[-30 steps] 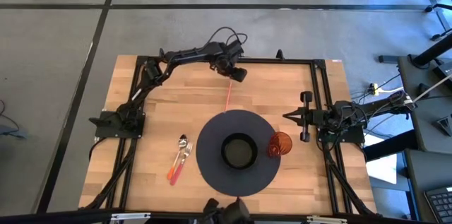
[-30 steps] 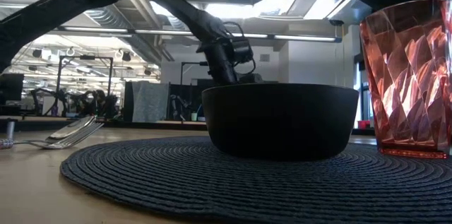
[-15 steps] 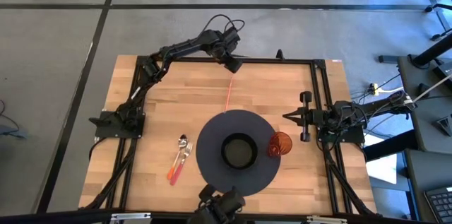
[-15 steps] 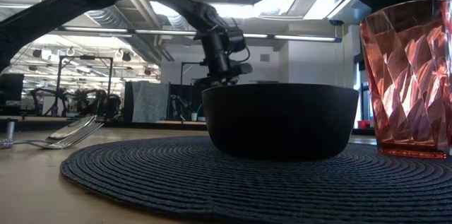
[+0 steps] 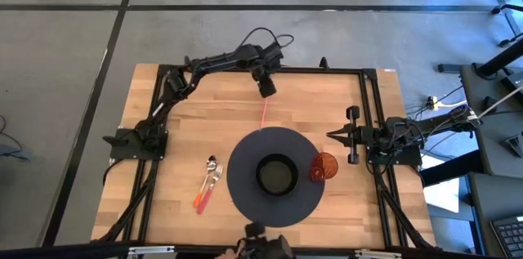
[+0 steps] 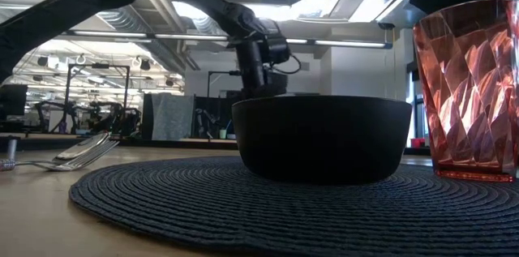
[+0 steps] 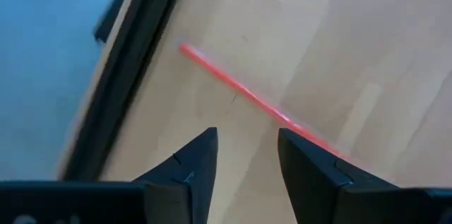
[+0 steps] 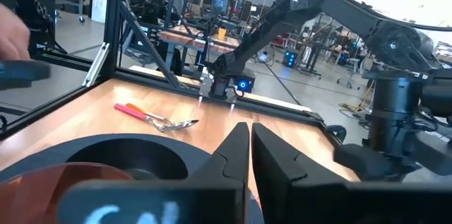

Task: Pick & Place Utensil
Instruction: Put the red straw into the orange cup on the mat

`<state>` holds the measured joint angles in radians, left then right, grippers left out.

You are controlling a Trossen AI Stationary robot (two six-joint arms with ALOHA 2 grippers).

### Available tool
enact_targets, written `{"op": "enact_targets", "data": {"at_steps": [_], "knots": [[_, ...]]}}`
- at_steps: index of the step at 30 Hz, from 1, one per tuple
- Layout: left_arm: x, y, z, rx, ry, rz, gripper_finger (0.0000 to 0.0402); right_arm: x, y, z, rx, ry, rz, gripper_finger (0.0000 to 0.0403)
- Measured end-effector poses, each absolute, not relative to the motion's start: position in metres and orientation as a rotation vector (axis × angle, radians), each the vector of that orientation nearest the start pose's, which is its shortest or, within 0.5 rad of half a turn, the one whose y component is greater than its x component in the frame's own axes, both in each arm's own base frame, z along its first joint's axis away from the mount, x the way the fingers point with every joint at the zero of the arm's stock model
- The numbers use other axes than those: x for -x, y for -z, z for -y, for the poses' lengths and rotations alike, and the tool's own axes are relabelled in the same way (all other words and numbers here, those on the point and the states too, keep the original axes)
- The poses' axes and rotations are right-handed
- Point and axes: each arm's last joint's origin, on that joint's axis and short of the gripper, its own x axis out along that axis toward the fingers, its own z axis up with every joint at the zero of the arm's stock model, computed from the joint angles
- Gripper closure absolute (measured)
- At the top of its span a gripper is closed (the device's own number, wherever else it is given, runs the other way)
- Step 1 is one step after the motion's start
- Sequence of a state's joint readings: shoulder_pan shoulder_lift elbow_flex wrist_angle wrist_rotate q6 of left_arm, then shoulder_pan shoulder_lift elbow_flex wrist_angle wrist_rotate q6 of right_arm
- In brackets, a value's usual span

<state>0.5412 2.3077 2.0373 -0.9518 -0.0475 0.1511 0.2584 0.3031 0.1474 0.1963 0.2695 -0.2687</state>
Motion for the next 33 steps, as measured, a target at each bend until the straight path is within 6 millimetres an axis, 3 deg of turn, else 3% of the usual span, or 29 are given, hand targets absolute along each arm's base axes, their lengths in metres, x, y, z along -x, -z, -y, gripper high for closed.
{"op": "enact_targets", "data": {"at_steps": [6, 11, 15, 24, 33], "knots": [[-0.428, -0.206, -0.224, -0.234, -0.129, -1.280, 0.0258, -0.113, -0.207, -0.022, 0.255, 0.016, 0.037, 0.0383], [-0.427, -0.204, -0.221, -0.668, 0.169, -1.355, 0.0259, -0.113, -0.207, -0.022, 0.257, 0.015, 0.031, 0.0383], [-0.427, -0.204, -0.220, -0.915, 0.348, -1.378, 0.0259, -0.113, -0.206, -0.022, 0.260, 0.015, 0.027, 0.0383], [-0.416, -0.192, -0.233, -1.144, 0.661, -1.308, 0.0259, -0.113, -0.206, -0.022, 0.286, 0.015, 0.027, 0.0383], [-0.412, -0.173, -0.240, -1.305, 0.829, -1.173, 0.0259, -0.113, -0.214, -0.022, 0.397, 0.034, 0.102, 0.0383]]}}
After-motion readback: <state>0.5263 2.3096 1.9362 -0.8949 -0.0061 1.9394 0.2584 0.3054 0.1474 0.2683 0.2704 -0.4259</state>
